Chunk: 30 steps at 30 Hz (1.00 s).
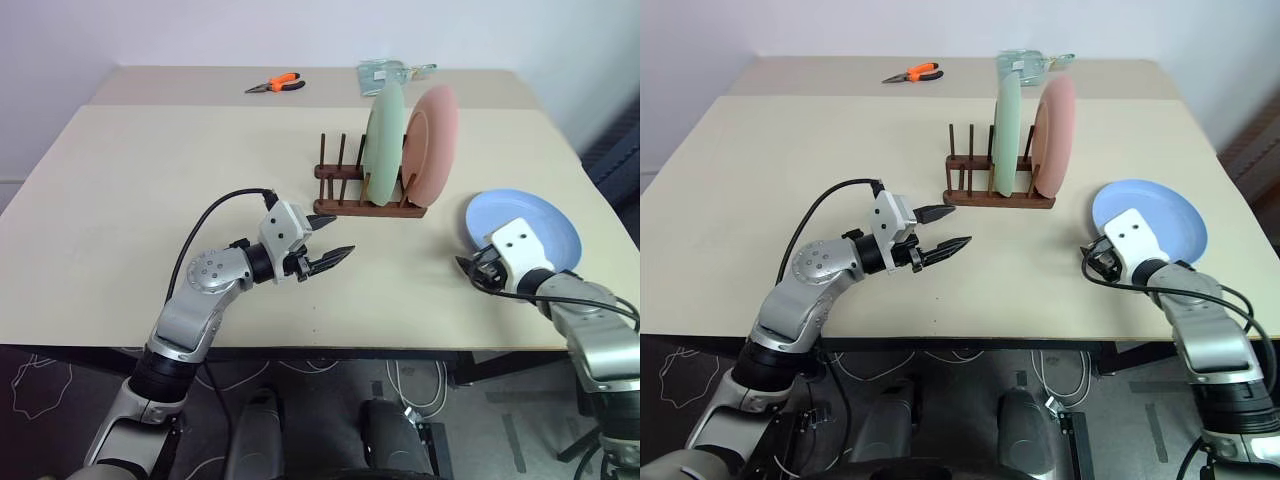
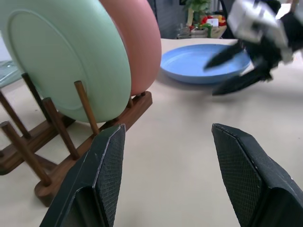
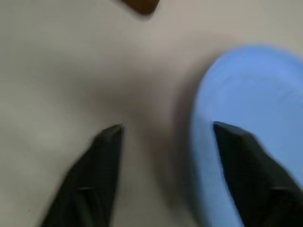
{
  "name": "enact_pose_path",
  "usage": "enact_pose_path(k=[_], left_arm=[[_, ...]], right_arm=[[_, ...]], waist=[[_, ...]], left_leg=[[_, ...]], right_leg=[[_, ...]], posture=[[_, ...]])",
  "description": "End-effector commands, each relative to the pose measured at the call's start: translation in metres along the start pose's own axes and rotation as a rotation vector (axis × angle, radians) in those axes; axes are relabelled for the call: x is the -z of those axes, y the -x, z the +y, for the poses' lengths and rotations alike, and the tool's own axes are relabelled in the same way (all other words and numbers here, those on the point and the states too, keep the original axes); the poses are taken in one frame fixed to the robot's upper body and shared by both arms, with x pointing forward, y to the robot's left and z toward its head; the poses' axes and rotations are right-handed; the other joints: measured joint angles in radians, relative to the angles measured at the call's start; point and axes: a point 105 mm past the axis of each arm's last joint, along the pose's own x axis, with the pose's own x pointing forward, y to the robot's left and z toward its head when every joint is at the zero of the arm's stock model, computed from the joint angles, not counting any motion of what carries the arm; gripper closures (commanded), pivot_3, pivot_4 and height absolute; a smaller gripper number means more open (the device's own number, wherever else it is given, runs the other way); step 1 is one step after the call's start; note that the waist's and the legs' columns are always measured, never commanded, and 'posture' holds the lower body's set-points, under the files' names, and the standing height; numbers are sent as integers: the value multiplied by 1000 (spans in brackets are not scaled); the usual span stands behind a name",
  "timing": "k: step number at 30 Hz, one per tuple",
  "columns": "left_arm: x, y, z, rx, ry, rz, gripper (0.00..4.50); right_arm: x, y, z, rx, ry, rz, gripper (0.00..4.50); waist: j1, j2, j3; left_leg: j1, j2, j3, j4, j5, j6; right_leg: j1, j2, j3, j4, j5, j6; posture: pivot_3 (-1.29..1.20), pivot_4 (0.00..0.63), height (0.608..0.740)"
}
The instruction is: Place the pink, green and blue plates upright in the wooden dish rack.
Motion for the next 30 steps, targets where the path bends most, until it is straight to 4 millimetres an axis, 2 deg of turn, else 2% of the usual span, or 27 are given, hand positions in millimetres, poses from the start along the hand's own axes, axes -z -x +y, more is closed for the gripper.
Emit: enact_pose_path(k=[1, 3, 6, 7, 9, 11, 13, 15, 17, 19, 21, 23, 25, 27, 30], left_arm=[[-12, 1, 1, -6, -30, -39, 1525], [-13, 1, 1, -10, -26, -42, 1525], [-13, 3, 0, -14, -20, -44, 1525], [-13, 4, -1, -18, -18, -42, 1525], [-11, 6, -1, -25, -16, -36, 1525], [-9, 9, 1, -34, -16, -28, 1525], [-6, 11, 3, -44, -18, -17, 1525], [-4, 13, 7, -54, -24, -6, 1525], [-3, 15, 10, -64, -30, -1, 1525], [-3, 17, 13, -81, -36, -1, 1525], [-1, 21, 21, -117, -46, 4, 1525], [1, 26, 29, -157, -56, 12, 1525], [6, 37, 42, -212, -68, 31, 1525], [12, 48, 52, -261, -90, 57, 1525], [18, 69, 69, -332, -123, 103, 1525]], right_arm=[[-4, -3, -15, 78, 15, 0, 3476], [-4, -5, -17, 94, 12, 3, 4459], [-10, -6, -21, 129, 27, -15, 4459], [-22, -4, -32, 188, 46, -63, 4459], [-63, 8, -58, 334, 51, -236, 4459], [-112, 26, -73, 393, -25, -461, 4459], [-167, 53, -78, 349, -175, -753, 4459], [-212, 86, -78, 248, -308, -1011, 4459], [-239, 107, -78, 150, -405, -1154, 4459], [-259, 119, -69, -5, -506, -1231, 4459], [-288, 130, -33, -335, -609, -1284, 4459], [-304, 134, -4, -562, -688, -1273, 4459], [-313, 119, 17, -672, -818, -1206, 4459], [-315, 96, 32, -688, -938, -1104, 4459], [-323, 81, 55, -761, -1073, -1012, 4459]], waist=[[1, 0, 0], [1, 0, 0], [-1, 0, 0], [-1, 0, 0], [-4, 1, 0], [-8, 2, 1], [-9, 3, 1], [-6, 3, 1], [0, 3, 1], [8, 2, 1], [13, 2, 1], [10, 3, 1], [-4, 3, 1], [-11, 3, 1], [-8, 4, 1]], left_leg=[[0, 0, 0, 0, 0, 0], [0, 0, 0, 0, 0, 0], [0, 0, 0, 0, 0, 0], [0, 0, 0, 0, 0, 0], [0, 0, 0, 0, 0, 0], [0, 0, 0, 0, 0, 0], [0, 0, 0, -1, 0, 0], [1, 0, 0, -2, 1, -1], [0, 0, 0, -3, 0, 0], [0, 0, 0, -3, 0, 0], [0, 0, 0, -3, 0, 0], [0, 1, 0, -3, 0, 0], [1, 1, 0, -3, 0, 0], [1, 1, 0, -3, 0, 1], [0, 1, 0, -3, 0, 1]], right_leg=[[0, 0, 0, 0, 0, 0], [0, 0, 0, 0, 0, 0], [0, 0, 0, 0, 0, 0], [0, 0, 0, 0, 0, 0], [0, 0, 0, 0, 0, 0], [-1, 0, 0, 1, 0, 0], [-2, 0, 0, 2, 0, 0], [-2, 0, 0, 2, 0, 1], [-2, 0, 0, 2, 2, 5], [0, 0, -2, 2, 1, 5], [0, 0, -2, 1, 1, 5], [-1, 0, -1, 2, 1, 3], [-1, 0, -1, 3, 0, 1], [-2, 0, -1, 4, 0, 1], [-3, 0, -1, 4, 0, 1]], posture=[[0, 150, 740], [0, 150, 740], [0, 150, 740], [0, 150, 740], [0, 150, 740], [0, 150, 740], [0, 150, 740], [0, 150, 740], [0, 150, 740], [0, 150, 740], [0, 150, 740], [0, 150, 740], [0, 150, 740], [0, 150, 740], [0, 150, 740]])
